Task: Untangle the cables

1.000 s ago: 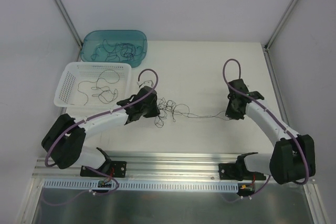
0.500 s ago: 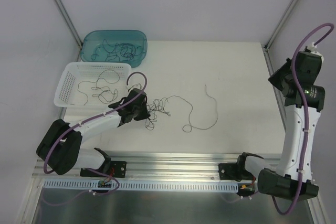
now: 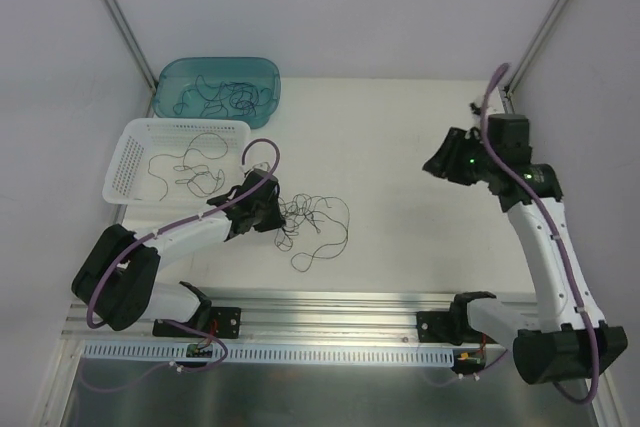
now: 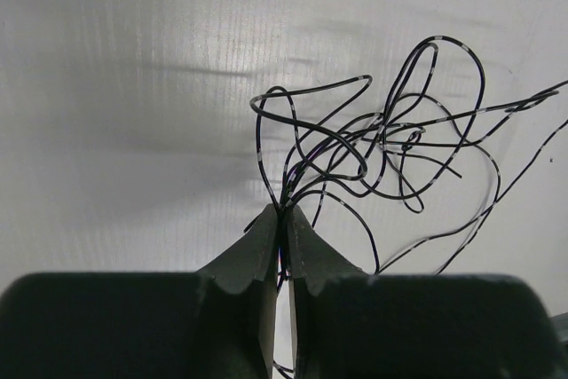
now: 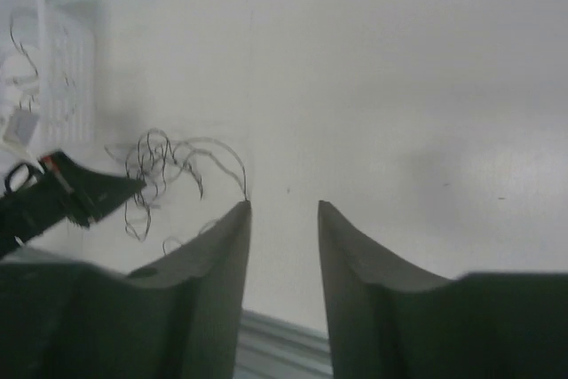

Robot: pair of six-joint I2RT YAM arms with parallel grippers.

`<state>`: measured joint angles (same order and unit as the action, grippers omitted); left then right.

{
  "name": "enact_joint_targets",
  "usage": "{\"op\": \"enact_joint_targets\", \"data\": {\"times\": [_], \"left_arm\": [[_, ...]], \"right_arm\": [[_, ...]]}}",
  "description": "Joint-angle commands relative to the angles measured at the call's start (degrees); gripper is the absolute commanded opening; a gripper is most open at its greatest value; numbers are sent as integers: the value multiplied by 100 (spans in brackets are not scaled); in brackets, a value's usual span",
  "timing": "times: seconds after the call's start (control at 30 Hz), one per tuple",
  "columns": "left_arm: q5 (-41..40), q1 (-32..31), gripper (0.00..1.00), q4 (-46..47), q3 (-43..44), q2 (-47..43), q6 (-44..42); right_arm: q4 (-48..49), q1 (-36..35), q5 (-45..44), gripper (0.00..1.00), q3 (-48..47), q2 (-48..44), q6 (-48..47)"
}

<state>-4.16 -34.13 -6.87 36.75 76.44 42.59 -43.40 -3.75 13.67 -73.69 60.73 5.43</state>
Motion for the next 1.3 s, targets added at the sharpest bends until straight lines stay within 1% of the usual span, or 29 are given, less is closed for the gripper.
{"op": "enact_joint_targets", "data": {"times": [0.0,0.03,0.07,0.1,0.17,0.2,0.27,0.3,0.37,0.47,0.57,0.77,0.87,0.97,1.0,1.03,1.07,1.2,1.27], "left_arm": [[188,3,5,-86,113,-130,-137],[205,3,5,-86,104,-147,-163],[214,3,5,-86,87,-156,-172],[223,3,5,-86,78,-156,-172],[284,3,6,-86,78,-165,-172],[302,3,5,-86,69,-156,-172],[320,12,5,-86,69,-191,-172],[328,3,5,-77,69,-209,-172],[337,3,5,-77,69,-244,-146],[355,3,5,-86,78,-288,-146],[346,3,5,-86,60,-340,-137],[364,3,5,-86,25,-429,-110],[390,3,6,-77,16,-464,-102],[329,3,6,-68,-19,-490,-102],[311,3,7,-68,-28,-508,-93],[276,12,8,-68,-45,-516,-75],[258,3,9,-68,-71,-508,-67],[267,12,19,-7,-107,-508,-23],[284,3,20,28,-116,-490,-31]], "right_arm": [[829,-766,635,44,951,210,-428],[989,-933,628,53,1127,281,-498],[1139,-1274,602,58,1433,377,-725],[1436,-1417,575,67,1550,622,-841],[1710,-1716,723,72,1769,921,-982],[2016,-1830,846,74,1831,1210,-991],[2369,-1919,1083,74,1919,1511,-922],[2702,-1945,1146,75,1972,1651,-904],[2906,-2068,1208,74,1920,2107,-877],[3459,-2252,1391,72,1841,2678,-781],[3575,-2455,1437,70,1639,3197,-710],[3865,-2648,1630,65,1498,3823,-569],[3979,-2701,1726,57,1498,4008,-561],[3980,-2710,1622,28,1550,3886,-561],[3901,-2701,1525,9,1638,3763,-569],[3822,-2693,1420,2,1665,3449,-630],[3691,-2701,1132,1,1665,3298,-692],[2531,-2579,524,1,1394,2542,-1202],[1979,-2526,243,1,1244,2200,-1299]]}}
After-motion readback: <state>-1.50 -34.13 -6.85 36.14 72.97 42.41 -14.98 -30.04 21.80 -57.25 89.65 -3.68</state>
